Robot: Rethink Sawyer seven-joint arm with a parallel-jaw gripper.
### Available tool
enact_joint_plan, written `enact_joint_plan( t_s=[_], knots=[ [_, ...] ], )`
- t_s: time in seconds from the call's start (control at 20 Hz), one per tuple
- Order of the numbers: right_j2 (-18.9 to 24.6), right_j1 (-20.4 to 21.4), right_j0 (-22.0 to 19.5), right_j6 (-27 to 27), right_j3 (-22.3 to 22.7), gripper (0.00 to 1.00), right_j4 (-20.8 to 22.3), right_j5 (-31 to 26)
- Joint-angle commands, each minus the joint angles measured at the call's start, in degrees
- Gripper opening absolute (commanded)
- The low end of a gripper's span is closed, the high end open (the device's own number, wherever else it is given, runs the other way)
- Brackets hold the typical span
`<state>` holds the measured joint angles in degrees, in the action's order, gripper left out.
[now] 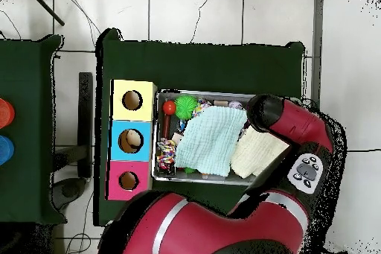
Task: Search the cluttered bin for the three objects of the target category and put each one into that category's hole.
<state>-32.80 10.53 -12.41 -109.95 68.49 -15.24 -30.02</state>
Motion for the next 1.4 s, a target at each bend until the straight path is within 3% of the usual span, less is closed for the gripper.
enact_joint_plan(
  t_s=[0.05,1.4],
  knots=[
    [7.6,-0.2,0.6,-10.2,3.3,1.0,-1.5,0.1],
    [9.8,-0.1,-0.2,-10.1,4.5,1.0,-2.2,3.6]
  ],
)
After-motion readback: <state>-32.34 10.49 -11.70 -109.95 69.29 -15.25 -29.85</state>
